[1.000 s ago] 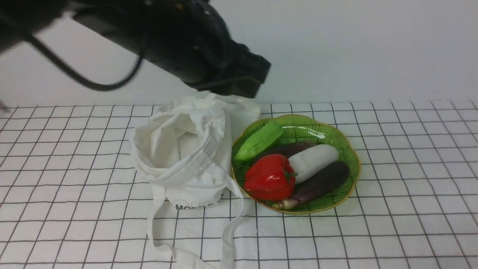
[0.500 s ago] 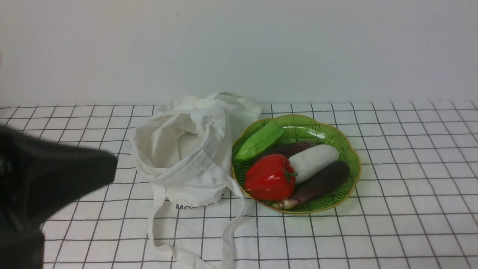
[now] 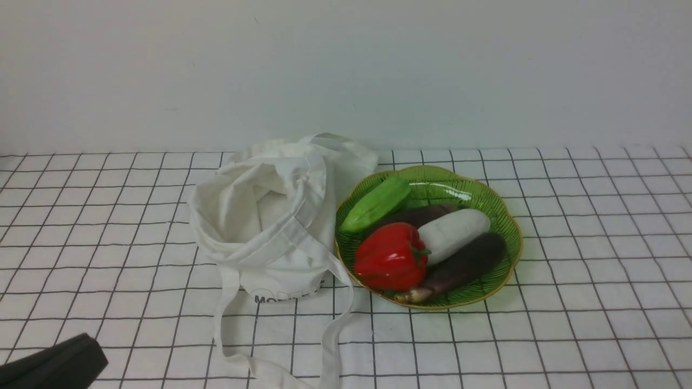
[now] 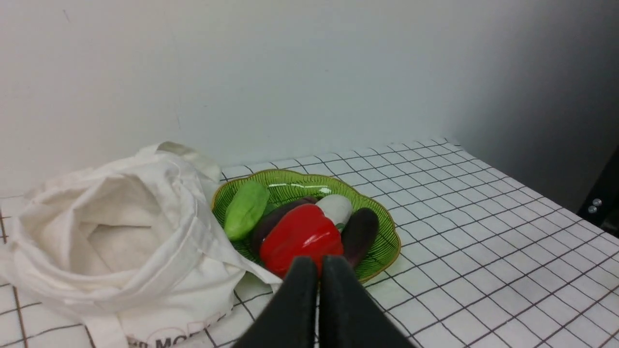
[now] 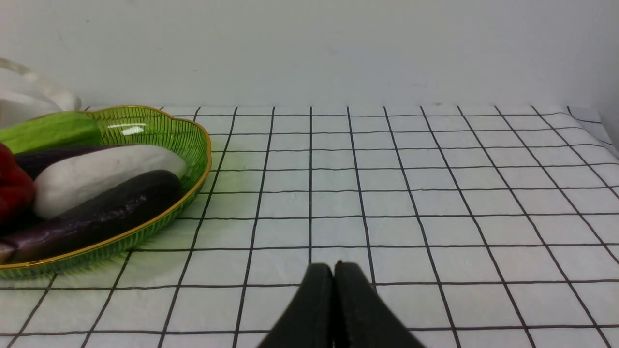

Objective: Take vegetables from bag on white checkered tablecloth place on plate.

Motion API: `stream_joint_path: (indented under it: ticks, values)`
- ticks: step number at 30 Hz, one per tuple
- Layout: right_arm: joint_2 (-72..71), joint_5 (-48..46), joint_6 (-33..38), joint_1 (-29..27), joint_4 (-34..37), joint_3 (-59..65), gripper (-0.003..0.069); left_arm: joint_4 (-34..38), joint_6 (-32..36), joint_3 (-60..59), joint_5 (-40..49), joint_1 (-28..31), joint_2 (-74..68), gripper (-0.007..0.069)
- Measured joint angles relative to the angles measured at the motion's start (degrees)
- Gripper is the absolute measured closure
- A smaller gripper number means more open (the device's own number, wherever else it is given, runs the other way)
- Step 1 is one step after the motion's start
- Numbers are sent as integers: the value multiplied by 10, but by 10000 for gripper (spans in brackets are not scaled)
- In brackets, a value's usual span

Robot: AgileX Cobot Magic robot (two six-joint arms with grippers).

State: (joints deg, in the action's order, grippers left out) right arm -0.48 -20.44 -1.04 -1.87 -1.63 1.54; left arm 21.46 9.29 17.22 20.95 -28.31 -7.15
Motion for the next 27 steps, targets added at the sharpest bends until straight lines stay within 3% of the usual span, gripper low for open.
stream_joint_path:
  ticks: [7, 14, 22, 27]
  values:
    - [0, 0, 0, 0, 0, 0, 676, -12, 6, -12, 3, 0, 11, 632]
    - [0, 0, 0, 0, 0, 0, 676, -129, -27, -42, -1, 19, 11, 632]
    - [0, 0, 0, 0, 0, 0, 676, -202, -71, -133, -18, 186, 22, 632]
    - [0, 0, 0, 0, 0, 0, 676, -225, -71, -171, -18, 251, 53, 632]
